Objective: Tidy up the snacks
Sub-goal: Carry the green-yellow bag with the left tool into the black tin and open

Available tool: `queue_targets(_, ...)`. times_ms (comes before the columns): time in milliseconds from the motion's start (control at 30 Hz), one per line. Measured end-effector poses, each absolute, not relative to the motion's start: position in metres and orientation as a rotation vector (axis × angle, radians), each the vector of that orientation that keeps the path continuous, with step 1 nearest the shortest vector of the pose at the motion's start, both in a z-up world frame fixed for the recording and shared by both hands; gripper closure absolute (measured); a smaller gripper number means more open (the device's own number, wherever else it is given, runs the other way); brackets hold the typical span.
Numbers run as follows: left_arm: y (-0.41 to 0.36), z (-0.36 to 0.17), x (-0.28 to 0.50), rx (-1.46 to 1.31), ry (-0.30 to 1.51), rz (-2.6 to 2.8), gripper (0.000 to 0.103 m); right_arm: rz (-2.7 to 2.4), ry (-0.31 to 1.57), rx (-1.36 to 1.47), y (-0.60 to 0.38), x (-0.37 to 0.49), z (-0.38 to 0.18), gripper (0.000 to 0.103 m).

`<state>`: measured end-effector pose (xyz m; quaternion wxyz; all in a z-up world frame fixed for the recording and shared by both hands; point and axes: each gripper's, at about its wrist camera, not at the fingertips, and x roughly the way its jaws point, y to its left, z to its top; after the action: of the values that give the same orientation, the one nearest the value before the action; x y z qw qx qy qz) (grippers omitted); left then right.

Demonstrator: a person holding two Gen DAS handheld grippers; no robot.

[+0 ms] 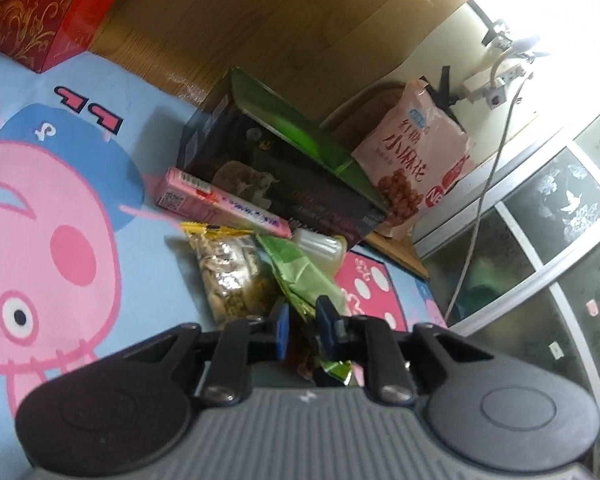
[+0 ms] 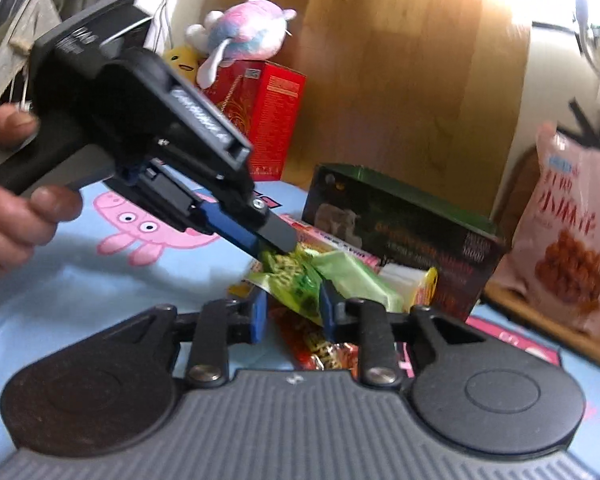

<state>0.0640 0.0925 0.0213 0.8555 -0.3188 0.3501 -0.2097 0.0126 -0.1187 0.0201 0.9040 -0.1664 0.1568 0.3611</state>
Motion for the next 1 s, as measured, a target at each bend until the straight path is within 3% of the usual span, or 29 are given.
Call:
queue_targets(100, 0.094, 0.037, 0.056, -0.662, 0.703, -0.457, 0.088, 0.747, 0.282, -0.352, -0.118, 0.006, 0.023, 0.085)
queue_targets(267, 0.095, 0.072, 0.051, -0.616, 0.61, -0.462, 0.088, 0.763, 0.187, -0.323, -0.117, -0.001, 0.041, 0.086)
queue_targets(533, 0.077, 0.109, 0.121, -0.517, 0.484, -0.444, 0.088, 0.648, 0.017, -0.477, -0.097, 0.061, 0.063, 0.087)
queue_targets(733, 0.063, 0.088, 0.165, -0.454, 0.534, -0.308, 0.082, 0.547, 0.127, -0.472, -0.092, 0.131, 0.058, 0.077)
queue_targets(1000, 0.098, 0.073, 0.093, -0.491, 0.512, -0.235, 0.076, 0.725, 0.308, -0.067, -0.143, 0.092, 0.057, 0.068)
